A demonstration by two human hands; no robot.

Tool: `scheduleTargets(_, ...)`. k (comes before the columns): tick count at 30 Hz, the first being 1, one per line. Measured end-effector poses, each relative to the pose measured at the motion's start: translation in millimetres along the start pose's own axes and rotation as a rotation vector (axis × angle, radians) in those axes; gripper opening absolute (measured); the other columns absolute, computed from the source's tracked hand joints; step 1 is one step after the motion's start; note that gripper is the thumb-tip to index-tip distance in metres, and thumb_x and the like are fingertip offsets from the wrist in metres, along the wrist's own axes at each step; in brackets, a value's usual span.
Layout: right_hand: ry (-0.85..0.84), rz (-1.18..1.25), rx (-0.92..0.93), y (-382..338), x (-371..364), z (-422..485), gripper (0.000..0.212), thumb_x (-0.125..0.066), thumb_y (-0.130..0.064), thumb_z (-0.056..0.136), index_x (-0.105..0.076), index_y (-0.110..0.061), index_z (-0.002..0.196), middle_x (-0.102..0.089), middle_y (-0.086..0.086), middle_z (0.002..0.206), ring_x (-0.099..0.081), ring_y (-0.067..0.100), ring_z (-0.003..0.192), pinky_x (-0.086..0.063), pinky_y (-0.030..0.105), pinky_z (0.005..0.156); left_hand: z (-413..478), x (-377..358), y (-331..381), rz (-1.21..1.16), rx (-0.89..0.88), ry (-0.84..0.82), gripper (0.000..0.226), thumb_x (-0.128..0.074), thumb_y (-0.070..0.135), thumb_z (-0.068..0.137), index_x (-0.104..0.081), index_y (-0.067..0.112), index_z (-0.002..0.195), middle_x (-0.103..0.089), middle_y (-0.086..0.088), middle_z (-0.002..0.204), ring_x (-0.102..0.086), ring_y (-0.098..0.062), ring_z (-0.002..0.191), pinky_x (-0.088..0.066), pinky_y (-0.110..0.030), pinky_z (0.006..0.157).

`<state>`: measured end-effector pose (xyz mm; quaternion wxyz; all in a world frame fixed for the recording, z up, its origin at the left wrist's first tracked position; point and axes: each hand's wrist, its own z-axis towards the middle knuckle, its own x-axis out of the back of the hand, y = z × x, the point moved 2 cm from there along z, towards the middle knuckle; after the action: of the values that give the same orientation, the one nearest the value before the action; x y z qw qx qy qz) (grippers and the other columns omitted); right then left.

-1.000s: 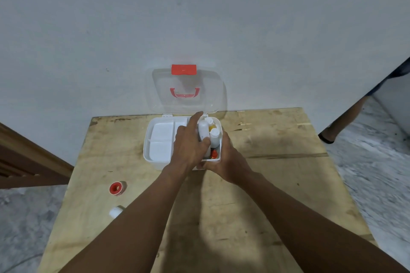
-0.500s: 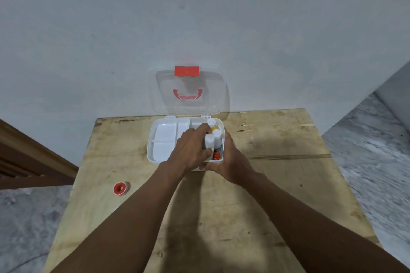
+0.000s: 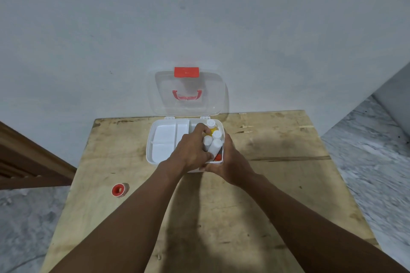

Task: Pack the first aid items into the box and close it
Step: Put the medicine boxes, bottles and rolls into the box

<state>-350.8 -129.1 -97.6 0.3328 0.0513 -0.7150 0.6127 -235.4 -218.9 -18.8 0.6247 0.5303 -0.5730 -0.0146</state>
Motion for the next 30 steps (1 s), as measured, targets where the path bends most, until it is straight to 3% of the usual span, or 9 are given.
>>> scheduleTargets(4, -0.027, -0.01, -0.055, 2, -1, 1, 0.132, -0.086, -0.066, 0.048, -0.01, -0.034, 0.152, -0.05, -0.013, 0.139, -0.058, 0.014, 0.119, -0.056, 0.041, 0.094, 5, 7, -3, 0.003, 0.029, 0.024, 0.037, -0.065, 0.021, 0.091, -0.058, 0.015, 0.127, -0.067, -0.004, 0.122, -0.063, -0.023, 0.105, -0.043, -0.026, 0.083)
scheduleTargets(8, -0.042, -0.028, -0.081, 5, -3, 3, 0.133, -0.083, -0.073, 0.047, -0.011, -0.034, 0.152, -0.051, -0.015, 0.137, -0.058, 0.015, 0.118, -0.057, 0.04, 0.093, 6, 5, -2, 0.042, 0.059, 0.123, 0.023, -0.061, 0.02, 0.095, -0.07, 0.011, 0.114, -0.073, -0.009, 0.112, -0.065, -0.022, 0.093, -0.041, -0.024, 0.079)
scheduleTargets(12, -0.043, -0.017, -0.06, 4, -3, 5, 0.128, -0.087, -0.064, 0.049, -0.016, -0.033, 0.15, -0.049, -0.018, 0.137, -0.056, 0.012, 0.12, -0.055, 0.038, 0.098, 11, 0, 3, 0.139, 0.089, 0.128, 0.02, -0.058, 0.018, 0.096, -0.071, 0.007, 0.106, -0.073, -0.012, 0.105, -0.055, -0.016, 0.078, -0.039, -0.024, 0.074)
scheduleTargets(16, -0.045, -0.002, -0.045, 5, -3, 4, 0.123, -0.089, -0.057, 0.051, -0.018, -0.032, 0.149, -0.05, -0.018, 0.136, -0.057, 0.01, 0.118, -0.056, 0.035, 0.095, 16, 0, 4, 0.166, 0.13, 0.085, 0.019, -0.059, 0.017, 0.095, -0.069, 0.005, 0.105, -0.071, -0.014, 0.105, -0.064, -0.025, 0.091, -0.041, -0.025, 0.074)
scheduleTargets(21, -0.04, 0.001, -0.043, 5, -2, 2, 0.131, -0.09, -0.055, 0.05, -0.011, -0.033, 0.152, -0.047, -0.015, 0.142, -0.053, 0.011, 0.125, -0.053, 0.038, 0.099, 10, -1, 6, 0.107, 0.147, 0.098, 0.031, -0.065, 0.024, 0.089, -0.065, 0.009, 0.116, -0.07, -0.01, 0.111, -0.065, -0.025, 0.096, -0.051, -0.03, 0.084)
scheduleTargets(25, -0.042, -0.004, -0.042, 3, -1, 3, 0.129, -0.089, -0.056, 0.05, -0.012, -0.035, 0.151, -0.046, -0.018, 0.142, -0.052, 0.012, 0.126, -0.053, 0.04, 0.099, 7, 3, 7, 0.014, 0.176, 0.049, 0.042, -0.068, 0.051, 0.078, -0.067, 0.014, 0.099, -0.07, -0.002, 0.097, -0.062, -0.016, 0.084, -0.042, -0.023, 0.062)
scheduleTargets(28, -0.058, -0.004, -0.045, 3, -3, 4, 0.12, -0.09, -0.053, 0.052, -0.019, -0.035, 0.147, -0.05, -0.021, 0.136, -0.056, 0.01, 0.121, -0.055, 0.039, 0.096, 9, 2, 10, -0.039, 0.207, 0.066, 0.057, -0.067, 0.064, 0.076, -0.069, 0.013, 0.101, -0.07, -0.003, 0.096, -0.065, -0.018, 0.088, -0.042, -0.023, 0.064)
scheduleTargets(30, -0.054, 0.009, -0.067, 5, -3, 5, 0.123, -0.091, -0.054, 0.05, -0.018, -0.037, 0.147, -0.052, -0.021, 0.135, -0.058, 0.012, 0.12, -0.055, 0.042, 0.096, 10, 2, 8, -0.028, 0.219, 0.056, 0.055, -0.069, 0.059, 0.079, -0.068, 0.012, 0.107, -0.07, -0.005, 0.102, -0.065, -0.018, 0.09, -0.043, -0.024, 0.069)
